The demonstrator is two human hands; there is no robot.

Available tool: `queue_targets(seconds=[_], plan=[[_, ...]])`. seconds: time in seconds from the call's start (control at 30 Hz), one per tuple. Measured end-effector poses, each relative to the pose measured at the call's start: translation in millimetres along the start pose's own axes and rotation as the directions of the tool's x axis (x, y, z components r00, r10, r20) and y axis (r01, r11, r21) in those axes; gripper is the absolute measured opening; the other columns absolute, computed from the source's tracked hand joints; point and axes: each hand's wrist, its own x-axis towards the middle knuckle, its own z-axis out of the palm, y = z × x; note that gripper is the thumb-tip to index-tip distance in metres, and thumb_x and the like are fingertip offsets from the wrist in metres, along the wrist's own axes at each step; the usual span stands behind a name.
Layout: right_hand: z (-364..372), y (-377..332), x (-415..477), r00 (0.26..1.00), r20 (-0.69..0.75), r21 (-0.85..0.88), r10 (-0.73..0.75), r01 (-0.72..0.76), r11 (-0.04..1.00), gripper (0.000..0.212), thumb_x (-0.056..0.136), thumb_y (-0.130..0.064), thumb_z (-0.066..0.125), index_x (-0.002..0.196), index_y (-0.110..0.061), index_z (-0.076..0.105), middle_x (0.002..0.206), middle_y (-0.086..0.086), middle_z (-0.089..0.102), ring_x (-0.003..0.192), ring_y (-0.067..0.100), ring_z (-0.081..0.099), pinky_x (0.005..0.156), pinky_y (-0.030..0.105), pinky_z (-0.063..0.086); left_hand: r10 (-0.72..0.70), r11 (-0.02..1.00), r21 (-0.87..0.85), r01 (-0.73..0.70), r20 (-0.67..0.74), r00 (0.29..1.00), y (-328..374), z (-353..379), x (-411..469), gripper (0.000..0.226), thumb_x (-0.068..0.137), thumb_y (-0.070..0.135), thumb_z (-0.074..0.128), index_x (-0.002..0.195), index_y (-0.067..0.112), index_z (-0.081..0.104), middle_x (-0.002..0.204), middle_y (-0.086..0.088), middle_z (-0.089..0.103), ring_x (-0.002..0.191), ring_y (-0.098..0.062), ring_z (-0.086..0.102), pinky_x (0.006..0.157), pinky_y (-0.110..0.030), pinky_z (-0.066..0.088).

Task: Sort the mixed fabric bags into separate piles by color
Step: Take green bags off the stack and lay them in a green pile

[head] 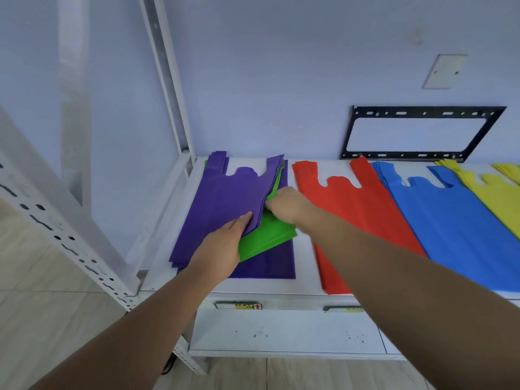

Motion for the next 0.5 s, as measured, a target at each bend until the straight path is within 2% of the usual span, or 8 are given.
queue_targets(seconds=[0.07,0.1,0.17,0.23,0.27,0.37,0.47,0.5], plan=[[-19,-14,0,0.999,-0.016,-0.044,-0.029,0.028,0.999,0.031,0.094,-0.017,0.053,0.064,-0.014,0.046,0.065,0.002,0.048,0.064,0.022,0.047,0.051,0.029,0.034,-0.010,1.000,-0.001,0.010,-0.040,0.999,1,-6,1,0.080,0.093,0.006,0.053,0.159,0.033,0.016,0.159,0.001,0.039,0.127,-0.032,0.057,0.103,-0.048,0.049],[-29,-20,0,0.999,-0.024,-0.006,-0.028,0.028,1.000,0.027,0.095,-0.020,0.053,0.069,-0.015,0.050,0.071,0.003,0.051,0.070,0.022,0.049,0.053,0.026,0.036,-0.009,1.000,0.004,0.009,-0.060,0.998,2,-9,2,0.078,0.094,0.007,0.052,0.159,0.032,0.017,0.159,0.001,0.038,0.128,-0.032,0.057,0.104,-0.047,0.049],[-51,-30,-1,0.998,-0.058,0.081,-0.024,0.029,0.996,0.013,0.095,-0.021,0.055,0.093,-0.011,0.063,0.095,0.012,0.063,0.085,0.022,0.051,0.060,0.026,0.043,-0.012,1.000,0.017,0.013,-0.090,0.996,6,-16,3,0.073,0.096,0.006,0.048,0.159,0.030,0.018,0.161,0.000,0.036,0.132,-0.032,0.054,0.107,-0.045,0.046],[-75,-34,-5,0.994,-0.101,0.132,-0.039,0.053,0.990,0.029,0.095,-0.020,0.056,0.117,-0.005,0.066,0.118,0.017,0.065,0.091,0.020,0.053,0.066,0.026,0.046,-0.017,0.999,0.032,0.020,-0.093,0.996,10,-21,4,0.073,0.097,0.004,0.043,0.159,0.030,0.016,0.163,0.000,0.033,0.136,-0.031,0.050,0.110,-0.043,0.044],[-87,-36,-8,0.990,-0.137,0.136,-0.037,0.055,0.989,0.031,0.095,-0.021,0.057,0.119,-0.004,0.066,0.118,0.015,0.064,0.094,0.021,0.054,0.070,0.026,0.047,-0.010,0.999,0.040,0.013,-0.088,0.996,11,-22,4,0.074,0.097,0.004,0.045,0.159,0.030,0.016,0.163,0.001,0.032,0.137,-0.030,0.049,0.110,-0.042,0.043],[-130,-27,-20,0.970,-0.242,0.235,-0.018,0.076,0.969,0.019,0.086,-0.032,0.067,0.098,-0.018,0.071,0.115,0.005,0.066,0.110,0.026,0.062,0.098,0.037,0.050,0.017,0.999,0.050,-0.013,-0.070,0.997,18,-18,5,0.078,0.095,0.001,0.050,0.159,0.031,0.016,0.164,0.003,0.029,0.139,-0.026,0.047,0.110,-0.038,0.045],[-167,6,-20,0.947,-0.306,0.402,0.099,0.035,0.915,0.041,0.057,-0.044,0.075,0.089,-0.018,0.074,0.112,0.005,0.072,0.106,0.030,0.067,0.100,0.050,0.051,0.056,0.995,0.082,-0.053,-0.031,0.998,27,-3,2,0.079,0.092,-0.005,0.047,0.159,0.027,0.019,0.166,0.002,0.025,0.142,-0.026,0.043,0.112,-0.038,0.042],[-174,18,-22,0.938,-0.327,0.431,0.116,0.039,0.901,0.039,0.059,-0.043,0.076,0.089,-0.017,0.073,0.111,0.007,0.073,0.104,0.029,0.067,0.099,0.050,0.052,0.071,0.994,0.087,-0.070,-0.006,0.997,28,5,0,0.080,0.091,-0.005,0.047,0.159,0.026,0.019,0.166,0.002,0.023,0.142,-0.026,0.043,0.112,-0.038,0.042]])
